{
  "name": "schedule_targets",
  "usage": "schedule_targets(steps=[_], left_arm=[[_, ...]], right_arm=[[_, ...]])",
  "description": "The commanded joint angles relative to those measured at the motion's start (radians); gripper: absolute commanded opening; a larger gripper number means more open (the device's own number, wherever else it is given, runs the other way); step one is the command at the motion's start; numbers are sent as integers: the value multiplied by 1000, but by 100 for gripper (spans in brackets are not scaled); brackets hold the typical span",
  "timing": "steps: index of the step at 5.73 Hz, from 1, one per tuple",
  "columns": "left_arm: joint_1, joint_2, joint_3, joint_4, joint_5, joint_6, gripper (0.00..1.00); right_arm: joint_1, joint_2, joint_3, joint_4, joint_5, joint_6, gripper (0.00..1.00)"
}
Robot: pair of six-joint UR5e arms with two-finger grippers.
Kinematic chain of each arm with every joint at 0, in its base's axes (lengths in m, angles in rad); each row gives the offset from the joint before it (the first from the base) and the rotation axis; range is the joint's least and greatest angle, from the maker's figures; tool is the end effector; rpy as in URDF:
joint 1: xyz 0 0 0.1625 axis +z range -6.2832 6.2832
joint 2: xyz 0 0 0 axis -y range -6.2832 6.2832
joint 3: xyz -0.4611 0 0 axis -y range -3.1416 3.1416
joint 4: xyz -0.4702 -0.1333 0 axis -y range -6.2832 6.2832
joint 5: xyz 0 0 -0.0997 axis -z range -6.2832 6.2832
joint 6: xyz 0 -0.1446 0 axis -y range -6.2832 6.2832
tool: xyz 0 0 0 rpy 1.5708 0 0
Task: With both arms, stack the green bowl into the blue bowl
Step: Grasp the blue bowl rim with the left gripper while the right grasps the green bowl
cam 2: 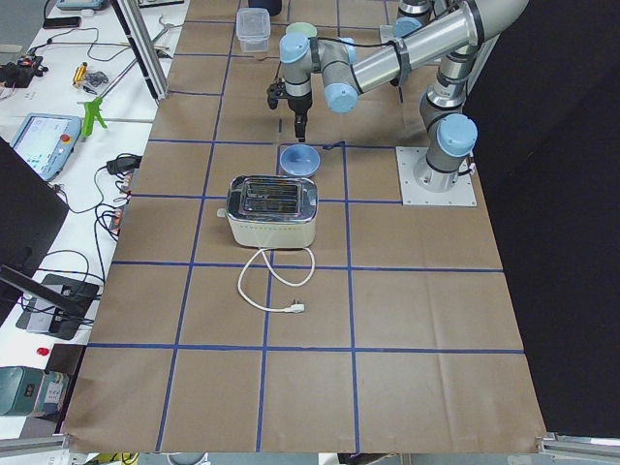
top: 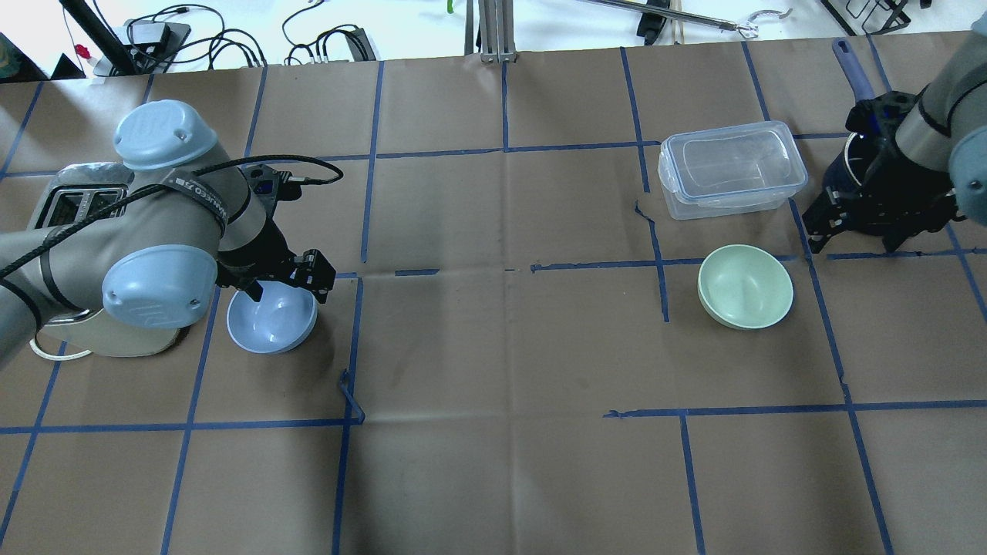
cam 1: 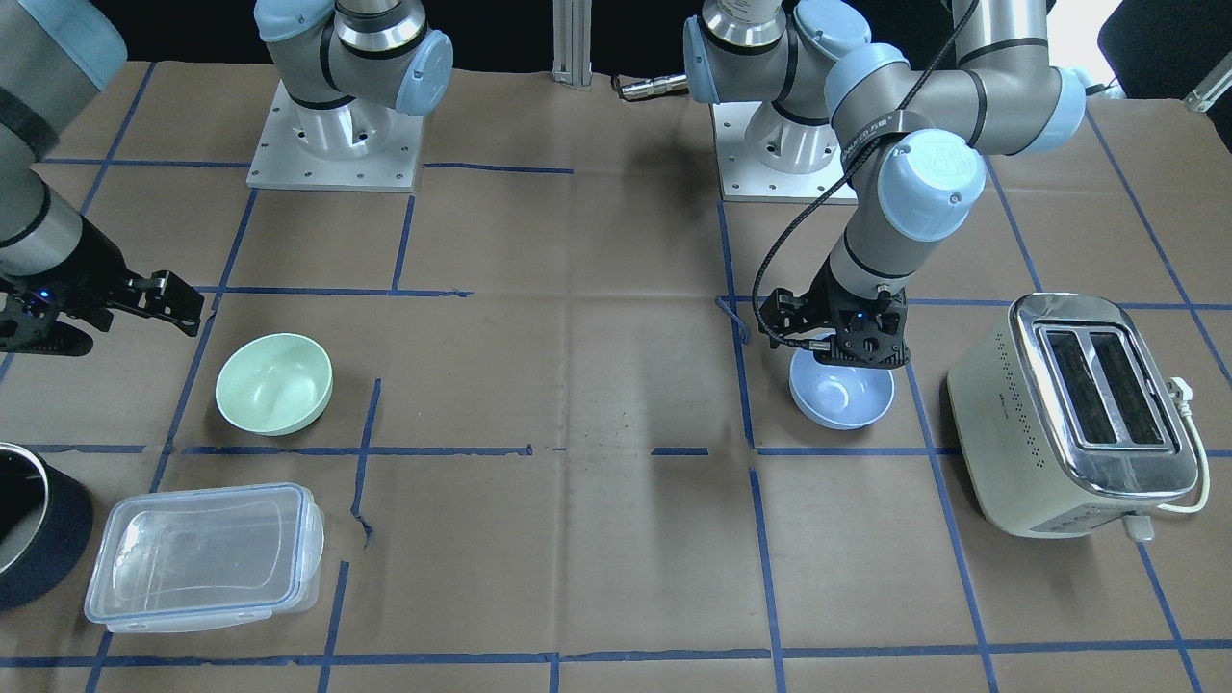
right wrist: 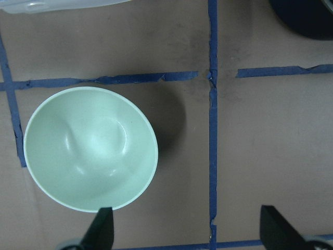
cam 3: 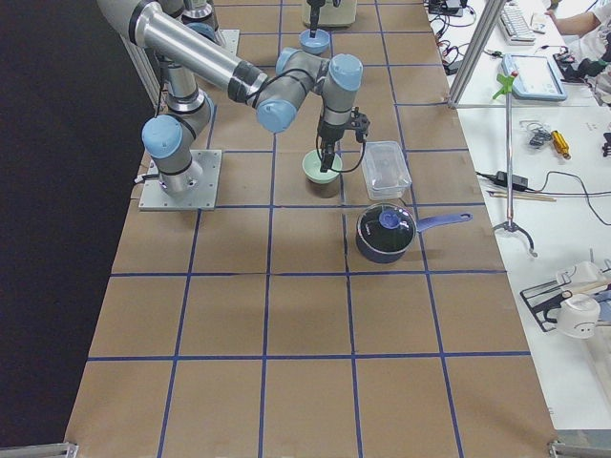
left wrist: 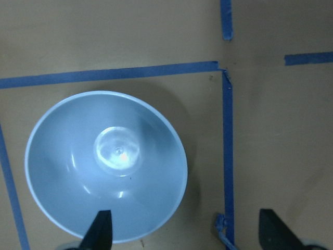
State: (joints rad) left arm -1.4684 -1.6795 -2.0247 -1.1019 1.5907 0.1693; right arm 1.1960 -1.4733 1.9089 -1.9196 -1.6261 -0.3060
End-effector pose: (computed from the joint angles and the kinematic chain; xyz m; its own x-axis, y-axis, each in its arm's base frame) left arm -0.0752 -0.5440 0.2168 -0.9977 0.0680 -0.0038 0.0673 0.9931 0.0956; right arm -0.0877 -0.5651 0.2705 -0.9975 0.0650 0.0264 0.0673 0.9928 0.0992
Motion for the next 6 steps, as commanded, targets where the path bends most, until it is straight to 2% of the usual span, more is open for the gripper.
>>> schedule_targets(steps=[1,2,3,4,5,6], left_arm=[[2,-51,-50,43,0,-4,98],[-1,-105,-55,103,2,-11,98],[-1,-120,-54,115,2,-11,89],[0,-121,-46,120,2,-7,40],[0,-123,-45,120,2,-11,7],[0,-118,-42,125,2,-5,1]], right_arm=[[7,92,59,-96,5,59,100],[8,135,96,-169,8,59,100],[8,139,143,-209,8,54,100],[8,140,150,-210,6,53,100],[8,134,142,-211,6,53,66],[8,133,139,-210,6,51,33]])
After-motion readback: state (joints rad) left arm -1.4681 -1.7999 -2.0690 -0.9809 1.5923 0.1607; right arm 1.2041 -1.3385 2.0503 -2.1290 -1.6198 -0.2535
